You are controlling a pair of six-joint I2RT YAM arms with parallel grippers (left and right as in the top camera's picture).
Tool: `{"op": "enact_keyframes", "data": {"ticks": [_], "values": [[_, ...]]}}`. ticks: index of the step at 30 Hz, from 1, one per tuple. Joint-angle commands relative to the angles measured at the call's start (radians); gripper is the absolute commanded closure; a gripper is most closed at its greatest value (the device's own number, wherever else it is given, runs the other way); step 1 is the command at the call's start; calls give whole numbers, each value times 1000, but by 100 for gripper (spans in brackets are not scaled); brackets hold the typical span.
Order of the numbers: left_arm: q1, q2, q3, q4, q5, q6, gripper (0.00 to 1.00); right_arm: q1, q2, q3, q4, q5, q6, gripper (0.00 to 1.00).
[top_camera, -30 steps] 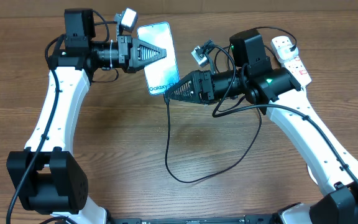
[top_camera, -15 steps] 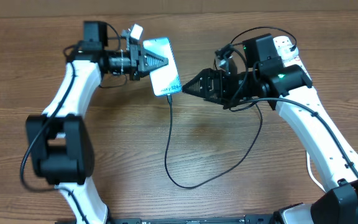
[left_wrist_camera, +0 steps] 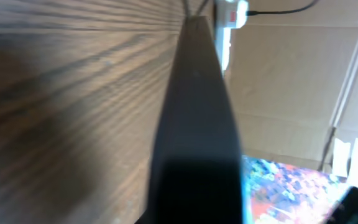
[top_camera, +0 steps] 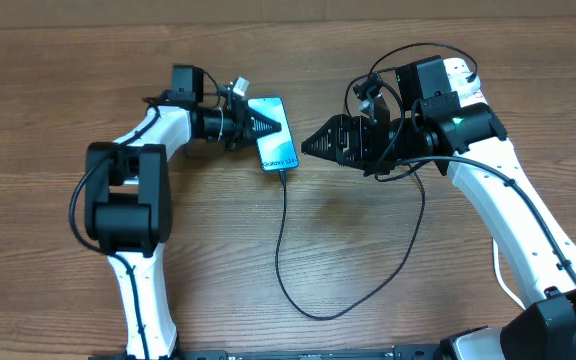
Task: Plug charger to phone and switch on socket
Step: 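Lower the phone with the plugged cable toward the table with both grippers, then set the phone flat on the table and open both grippers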
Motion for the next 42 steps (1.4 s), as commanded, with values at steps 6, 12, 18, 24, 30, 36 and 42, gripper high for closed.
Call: {"op": "enact_keyframes", "data": {"ticks": [6, 12, 18, 24, 30, 36, 42], "values": [[-29, 40, -2, 22, -121, -7, 96, -2, 1, 20, 1, 18, -13, 0], [-29, 40, -2, 16, -181, -7, 96, -2, 1, 20, 1, 18, -13, 0], [-29, 40, -2, 11, -204, -7, 95, -2, 1, 20, 1, 18, -13, 0], [-29, 40, -2, 6, -226, -7, 90, -2, 1, 20, -4, 18, -13, 0], [-28, 40, -2, -28, -275, 1, 80, -2, 1, 20, -14, 18, -13, 0], [-28, 40, -2, -41, -277, 39, 62, -2, 1, 20, -24, 41, -13, 0], [-26, 39, -2, -115, -403, 39, 55, -2, 1, 20, -45, 54, -13, 0]]}}
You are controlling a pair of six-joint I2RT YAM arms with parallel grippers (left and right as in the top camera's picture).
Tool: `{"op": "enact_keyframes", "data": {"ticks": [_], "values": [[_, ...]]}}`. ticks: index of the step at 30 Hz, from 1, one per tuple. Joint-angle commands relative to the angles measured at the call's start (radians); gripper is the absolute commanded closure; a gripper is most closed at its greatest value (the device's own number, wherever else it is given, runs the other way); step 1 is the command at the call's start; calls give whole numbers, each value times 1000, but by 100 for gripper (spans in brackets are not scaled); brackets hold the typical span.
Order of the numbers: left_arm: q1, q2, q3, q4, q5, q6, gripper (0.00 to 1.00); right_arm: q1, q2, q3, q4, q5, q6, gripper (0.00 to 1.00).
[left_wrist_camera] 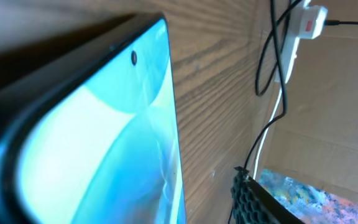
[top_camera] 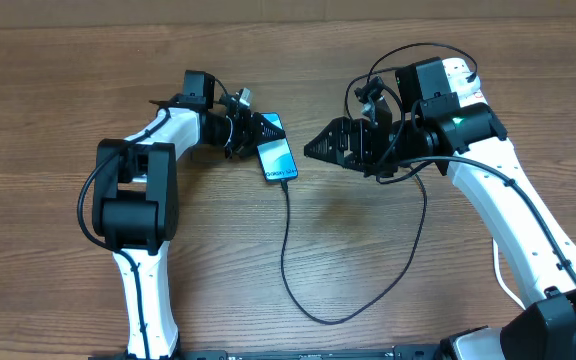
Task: Plug charger to phone and switch on socket
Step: 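Set the phone flat on the table and open both grippers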
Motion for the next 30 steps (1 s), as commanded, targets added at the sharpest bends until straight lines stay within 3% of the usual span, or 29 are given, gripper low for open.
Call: {"op": "enact_keyframes", "data": {"ticks": [1, 12, 19, 30], "values": [[1, 13, -10, -58, -204, 27, 54, -2, 1, 20, -8, 21, -8, 0], [1, 13, 36, -241, -493, 26, 36, -2, 1, 20, -16, 21, -8, 0], [1, 13, 78, -294, -569, 26, 25, -2, 1, 20, -19, 21, -9, 0], [1, 13, 127, -385, -649, 35, 24, -2, 1, 20, -40, 40, -30, 0]]}}
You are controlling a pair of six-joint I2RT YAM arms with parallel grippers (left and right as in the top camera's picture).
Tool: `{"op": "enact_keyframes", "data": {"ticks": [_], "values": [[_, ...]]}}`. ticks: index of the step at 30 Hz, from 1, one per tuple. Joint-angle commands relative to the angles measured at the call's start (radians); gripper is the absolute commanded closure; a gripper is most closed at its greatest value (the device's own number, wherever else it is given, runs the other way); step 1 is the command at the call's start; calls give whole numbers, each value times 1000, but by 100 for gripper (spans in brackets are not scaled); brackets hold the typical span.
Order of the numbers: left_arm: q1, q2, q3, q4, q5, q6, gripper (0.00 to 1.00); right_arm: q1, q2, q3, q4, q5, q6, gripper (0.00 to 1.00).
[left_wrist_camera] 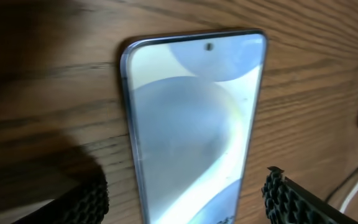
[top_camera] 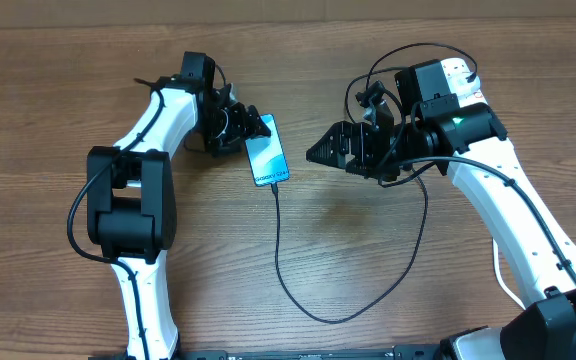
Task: Plug charger to phone and switch on socket
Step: 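Set the phone flat on the table and open both grippers, then raise the left gripper away and move the right gripper to the power strip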
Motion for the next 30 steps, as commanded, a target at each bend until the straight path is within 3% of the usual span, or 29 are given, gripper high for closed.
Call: {"op": "enact_keyframes", "data": {"ticks": [1, 10, 17, 18, 22, 30], "values": [[9, 74, -2, -52, -200, 19, 24, -2, 2, 20, -3, 29, -13, 0], [9, -58, 175, -203, -259, 52, 22, -21, 1, 28, -79, 156, -11, 0], [8, -393, 196, -188, -344, 52, 12, -137, 1, 185, -253, 389, -18, 0], [8, -443, 196, -189, -363, 52, 0, -153, 2, 215, -275, 450, -17, 0], [7, -588, 196, -209, -439, 53, 0, -230, 10, 346, -359, 729, -10, 0], [7, -688, 196, -288, -469, 52, 0, -438, 211, 561, -406, 749, -111, 0]]}}
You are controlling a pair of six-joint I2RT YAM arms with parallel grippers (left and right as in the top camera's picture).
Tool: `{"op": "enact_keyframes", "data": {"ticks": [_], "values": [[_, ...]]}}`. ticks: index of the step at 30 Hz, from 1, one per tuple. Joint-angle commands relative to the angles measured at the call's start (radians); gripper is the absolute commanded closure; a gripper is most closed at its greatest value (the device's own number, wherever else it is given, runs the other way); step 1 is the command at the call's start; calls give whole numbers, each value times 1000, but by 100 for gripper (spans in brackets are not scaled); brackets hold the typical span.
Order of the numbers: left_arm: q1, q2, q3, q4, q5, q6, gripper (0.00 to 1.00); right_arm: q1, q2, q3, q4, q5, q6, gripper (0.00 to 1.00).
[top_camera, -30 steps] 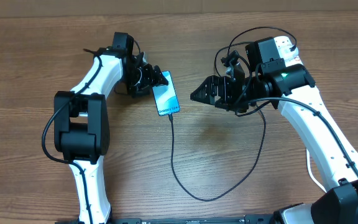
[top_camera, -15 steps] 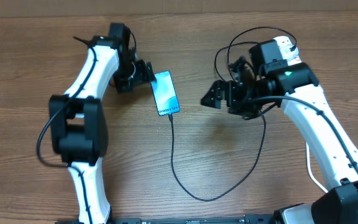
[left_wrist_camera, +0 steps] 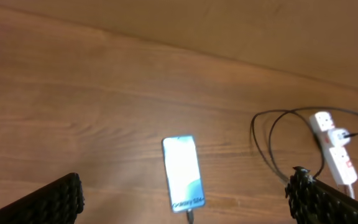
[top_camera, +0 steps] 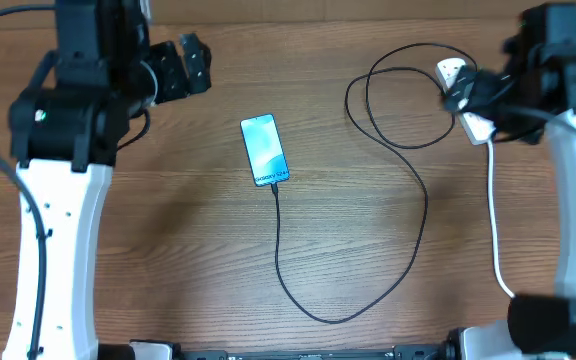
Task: Plug charger to phone and switch on socket
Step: 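Raise the left gripper away and move the right gripper to the power strip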
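Note:
The phone (top_camera: 265,150) lies flat on the table with its screen lit, and it also shows in the left wrist view (left_wrist_camera: 182,172). The black charger cable (top_camera: 280,240) is plugged into its near end, loops across the table and runs back to the white socket strip (top_camera: 475,126), seen again in the left wrist view (left_wrist_camera: 333,153). My left gripper (left_wrist_camera: 185,186) is open, raised high over the phone, and holds nothing; from overhead it (top_camera: 190,66) is at the back left. My right gripper (top_camera: 460,94) is over the socket strip, with its jaws hidden.
The wooden table (top_camera: 148,260) carries only the phone, cable and socket strip. The cable forms a loop (top_camera: 388,100) left of the socket strip. A white lead (top_camera: 495,230) runs from the strip toward the front right.
My left gripper was open low behind the phone and is now raised high at the back left. My right gripper has gone from beside the phone to over the socket strip. The phone stays plugged in.
First my left gripper was at the phone's far end and my right gripper stood just right of it, cable in the phone. Then the phone was turned slightly. Then it lay a little further left, left gripper open behind it. Now both grippers are away from it.

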Motion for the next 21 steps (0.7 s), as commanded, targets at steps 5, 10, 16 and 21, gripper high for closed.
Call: {"op": "enact_keyframes", "data": {"ticks": [5, 10, 16, 21], "values": [[5, 39, -11, -108, -34, 19, 0, -146, 225, 147, 55, 61, -75, 0], [5, 41, -11, -139, -34, 19, 0, -202, 323, 150, 199, 64, -128, 0], [5, 41, -11, -158, -34, 19, 0, -208, 388, 147, 410, 80, -154, 0], [5, 41, -11, -160, -34, 19, 0, -204, 396, 147, 478, 14, -348, 12]]}}
